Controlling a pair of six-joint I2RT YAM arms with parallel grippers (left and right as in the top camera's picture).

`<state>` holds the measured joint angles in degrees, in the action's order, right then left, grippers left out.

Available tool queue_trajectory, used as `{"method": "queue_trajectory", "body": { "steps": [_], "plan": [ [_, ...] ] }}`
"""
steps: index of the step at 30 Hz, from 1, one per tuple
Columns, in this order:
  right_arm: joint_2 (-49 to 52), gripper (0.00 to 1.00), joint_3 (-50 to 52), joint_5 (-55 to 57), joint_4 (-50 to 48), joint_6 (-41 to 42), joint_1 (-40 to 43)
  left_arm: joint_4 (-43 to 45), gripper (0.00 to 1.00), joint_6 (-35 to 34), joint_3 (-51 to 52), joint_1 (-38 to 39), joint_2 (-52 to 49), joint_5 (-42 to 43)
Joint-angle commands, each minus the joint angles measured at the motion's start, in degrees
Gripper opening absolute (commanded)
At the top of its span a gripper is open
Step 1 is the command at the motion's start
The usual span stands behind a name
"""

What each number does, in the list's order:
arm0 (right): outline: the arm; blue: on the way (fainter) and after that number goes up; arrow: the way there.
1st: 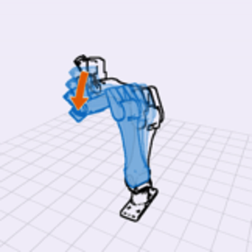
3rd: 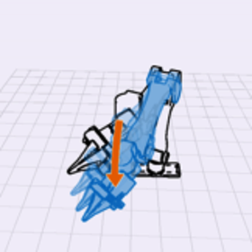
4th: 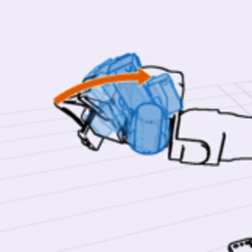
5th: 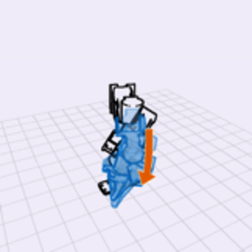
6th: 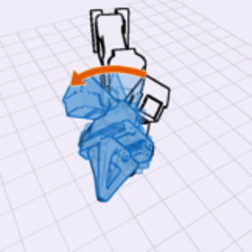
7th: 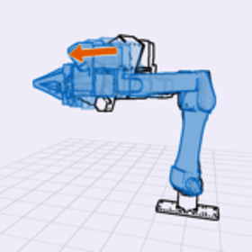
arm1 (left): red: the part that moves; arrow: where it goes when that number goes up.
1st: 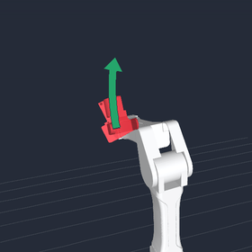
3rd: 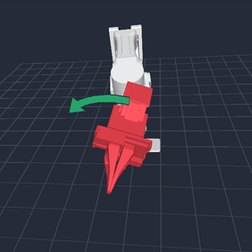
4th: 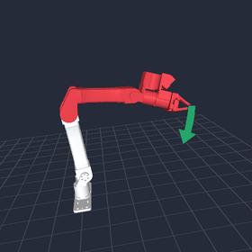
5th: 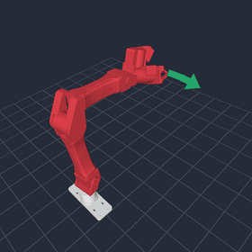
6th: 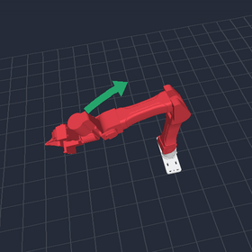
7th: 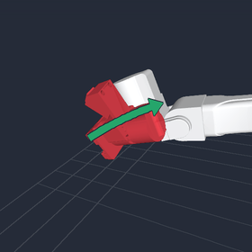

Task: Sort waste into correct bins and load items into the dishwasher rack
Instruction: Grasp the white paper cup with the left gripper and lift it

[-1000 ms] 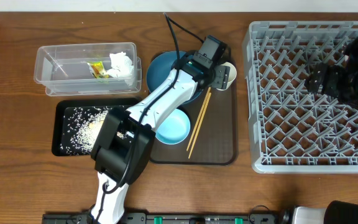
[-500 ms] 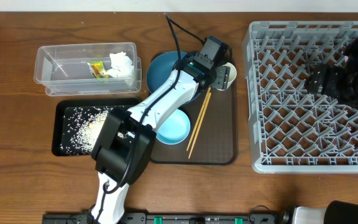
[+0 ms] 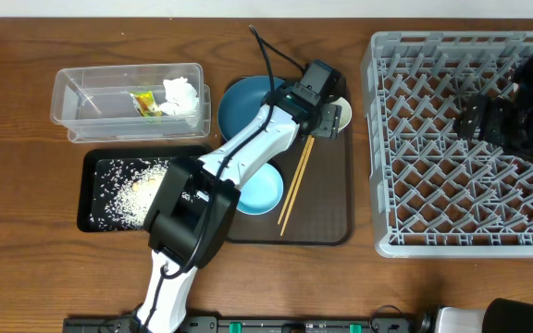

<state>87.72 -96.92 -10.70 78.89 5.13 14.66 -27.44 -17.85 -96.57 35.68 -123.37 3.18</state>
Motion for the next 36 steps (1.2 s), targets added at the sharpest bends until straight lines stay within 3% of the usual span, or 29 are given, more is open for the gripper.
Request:
{"method": "queue_trajectory", "body": {
  "steps": [1,7,15,21,30,36],
  "plan": [
    [0.02,0.99,-0.44,0.20,0.20,-0.98,-0.37,-0.37,0.70,-0.28,-0.17,0.31,-0.66,-0.87],
    [0.02,0.99,-0.44,0.20,0.20,-0.98,-0.37,-0.52,0.54,-0.28,-0.17,0.31,-0.59,-0.85],
    [0.02,0.99,-0.44,0.22,0.17,-1.01,-0.37,-1.01,0.43,-0.28,-0.17,0.31,-0.59,-0.85],
    [0.02,0.99,-0.44,0.26,0.17,-1.01,-0.37,-1.05,0.29,-0.26,-0.17,0.31,-0.59,0.11],
    [0.02,0.99,-0.44,0.37,0.20,-1.01,-0.37,-1.77,0.19,-0.28,-0.17,0.90,-0.59,2.84],
    [0.02,0.99,-0.44,0.37,0.26,-1.18,-0.37,-2.73,0.19,-0.31,-0.17,1.03,-0.59,4.57]
  ]
}}
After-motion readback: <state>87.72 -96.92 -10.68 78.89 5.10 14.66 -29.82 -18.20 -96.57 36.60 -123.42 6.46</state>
